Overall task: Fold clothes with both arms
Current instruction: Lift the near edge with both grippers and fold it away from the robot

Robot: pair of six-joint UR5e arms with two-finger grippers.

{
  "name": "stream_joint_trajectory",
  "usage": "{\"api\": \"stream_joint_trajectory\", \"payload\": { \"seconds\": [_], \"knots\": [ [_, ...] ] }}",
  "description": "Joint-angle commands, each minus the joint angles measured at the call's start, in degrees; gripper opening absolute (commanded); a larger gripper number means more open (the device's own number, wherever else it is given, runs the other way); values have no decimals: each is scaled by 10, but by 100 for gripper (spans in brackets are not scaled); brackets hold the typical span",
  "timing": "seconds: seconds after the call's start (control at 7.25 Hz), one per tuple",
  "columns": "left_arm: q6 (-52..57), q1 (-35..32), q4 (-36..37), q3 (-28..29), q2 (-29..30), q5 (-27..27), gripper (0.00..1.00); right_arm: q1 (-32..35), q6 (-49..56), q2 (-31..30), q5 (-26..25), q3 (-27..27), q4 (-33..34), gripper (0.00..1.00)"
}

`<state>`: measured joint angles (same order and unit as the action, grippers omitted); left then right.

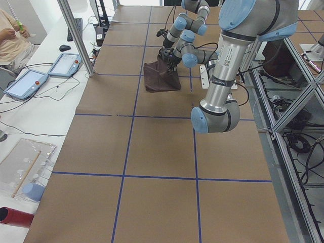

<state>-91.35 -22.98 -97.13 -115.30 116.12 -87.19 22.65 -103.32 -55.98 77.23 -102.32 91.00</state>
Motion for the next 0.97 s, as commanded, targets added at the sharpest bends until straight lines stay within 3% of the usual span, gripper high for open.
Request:
{"api": "stream_joint_trajectory", "payload": {
  "seconds": [0.0, 0.28, 0.55, 0.69, 0.83],
  "knots": [
    [43, -48, -62, 92, 17, -1, 0, 22, 9, 30, 6, 94, -63, 0],
    [76, -74, -124, 190, 46, -1, 0, 26, 19, 32, 12, 107, -67, 0],
    [78, -75, -144, 219, 46, -1, 0, 26, 19, 32, 13, 113, -65, 0],
    [90, -75, -145, 226, 47, -1, 0, 26, 27, 32, 16, 117, -67, 6],
    [116, -75, -145, 226, 42, 0, 97, 27, 96, 32, 14, 120, -68, 99]
  ]
}}
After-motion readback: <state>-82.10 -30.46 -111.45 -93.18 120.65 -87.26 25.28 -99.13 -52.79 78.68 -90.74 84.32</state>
